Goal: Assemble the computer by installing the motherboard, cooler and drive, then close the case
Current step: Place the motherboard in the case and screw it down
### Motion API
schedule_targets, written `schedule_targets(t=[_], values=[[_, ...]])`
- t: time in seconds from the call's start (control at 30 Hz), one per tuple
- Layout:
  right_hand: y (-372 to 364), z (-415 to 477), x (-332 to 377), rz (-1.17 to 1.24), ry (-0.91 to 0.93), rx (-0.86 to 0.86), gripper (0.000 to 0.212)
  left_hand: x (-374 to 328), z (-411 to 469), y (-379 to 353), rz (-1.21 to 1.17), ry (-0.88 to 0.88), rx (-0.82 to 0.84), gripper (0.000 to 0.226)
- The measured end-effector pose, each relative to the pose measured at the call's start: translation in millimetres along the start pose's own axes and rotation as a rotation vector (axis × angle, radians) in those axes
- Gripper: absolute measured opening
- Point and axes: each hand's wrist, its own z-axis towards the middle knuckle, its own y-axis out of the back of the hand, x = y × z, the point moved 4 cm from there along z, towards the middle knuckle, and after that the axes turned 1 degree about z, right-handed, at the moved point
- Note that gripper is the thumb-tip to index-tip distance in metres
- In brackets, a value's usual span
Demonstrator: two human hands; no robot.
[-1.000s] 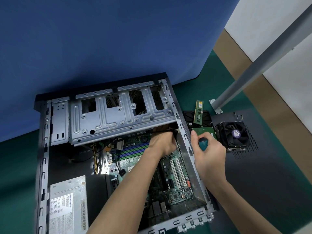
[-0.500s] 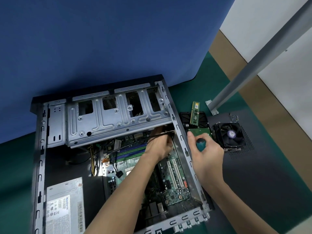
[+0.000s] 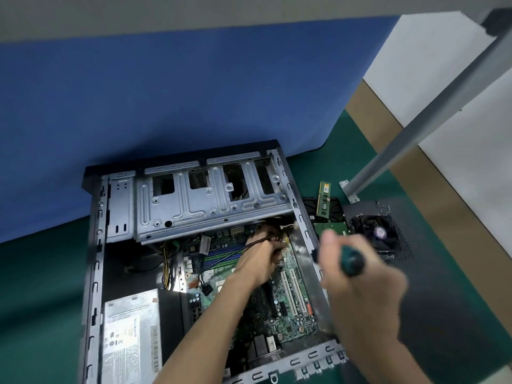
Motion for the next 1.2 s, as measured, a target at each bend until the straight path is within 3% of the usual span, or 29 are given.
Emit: schedule_targets(t=[0.1, 0.3, 0.4, 0.47, 0.63, 1.2], values=[[-32, -35, -3, -0.082, -0.047, 0.281, 0.049, 3, -1, 1, -0.013, -0.015, 0.0, 0.043], [-65, -50, -29, -0.392, -0.052, 0.483, 0.034, 6, 5, -1, 0.002, -0.016, 0.012, 0.044], [-77, -44, -27, -0.488, -0.031, 0.467, 0.023, 7, 8, -1, 0.0, -0.019, 0.013, 0.042], [-86, -43, -32, -0.556, -0.097, 0.554, 0.027, 8, 10, -2, -0.012, -0.019, 0.018, 0.042], [-93, -41, -44, -0.619, -0.142, 0.583, 0.028, 10, 10, -4, -0.044, 0.005, 0.015, 0.043], [-95, -39, -53, -0.535, -0.202, 0.542, 0.025, 9, 10, -3, -0.081, 0.034, 0.031, 0.044]])
